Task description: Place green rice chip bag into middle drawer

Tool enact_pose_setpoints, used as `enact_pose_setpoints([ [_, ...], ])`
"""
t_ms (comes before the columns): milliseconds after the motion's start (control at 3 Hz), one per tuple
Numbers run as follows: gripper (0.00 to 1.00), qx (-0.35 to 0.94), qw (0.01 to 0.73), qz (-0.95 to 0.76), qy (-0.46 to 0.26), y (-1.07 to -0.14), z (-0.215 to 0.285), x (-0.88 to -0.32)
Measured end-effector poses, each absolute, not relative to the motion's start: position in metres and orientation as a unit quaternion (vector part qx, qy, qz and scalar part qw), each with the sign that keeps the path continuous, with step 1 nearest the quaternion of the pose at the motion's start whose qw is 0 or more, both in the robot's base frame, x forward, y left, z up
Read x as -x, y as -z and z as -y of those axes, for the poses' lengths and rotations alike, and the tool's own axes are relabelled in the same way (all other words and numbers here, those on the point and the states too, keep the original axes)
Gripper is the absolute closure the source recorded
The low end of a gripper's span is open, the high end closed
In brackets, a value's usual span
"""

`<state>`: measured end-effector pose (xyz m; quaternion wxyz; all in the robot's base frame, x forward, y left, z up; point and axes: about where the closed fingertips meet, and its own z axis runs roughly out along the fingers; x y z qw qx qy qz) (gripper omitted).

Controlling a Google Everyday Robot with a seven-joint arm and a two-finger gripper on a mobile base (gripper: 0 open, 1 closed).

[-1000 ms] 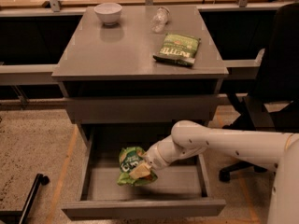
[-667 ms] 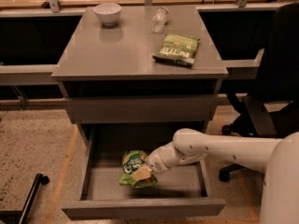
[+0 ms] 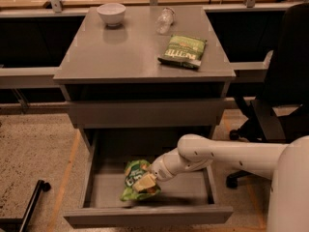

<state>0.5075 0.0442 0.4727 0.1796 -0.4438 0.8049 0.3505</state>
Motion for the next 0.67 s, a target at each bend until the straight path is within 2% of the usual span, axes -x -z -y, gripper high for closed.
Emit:
enact_pose_setpoints([
  [333,0.0,0.445,0.179,-0.804,-0.351,-0.472,-0.0455,-0.5065],
  [667,0.0,0.445,0.178,-0.804,-0.351,-0.472,-0.0456,-0.5065],
])
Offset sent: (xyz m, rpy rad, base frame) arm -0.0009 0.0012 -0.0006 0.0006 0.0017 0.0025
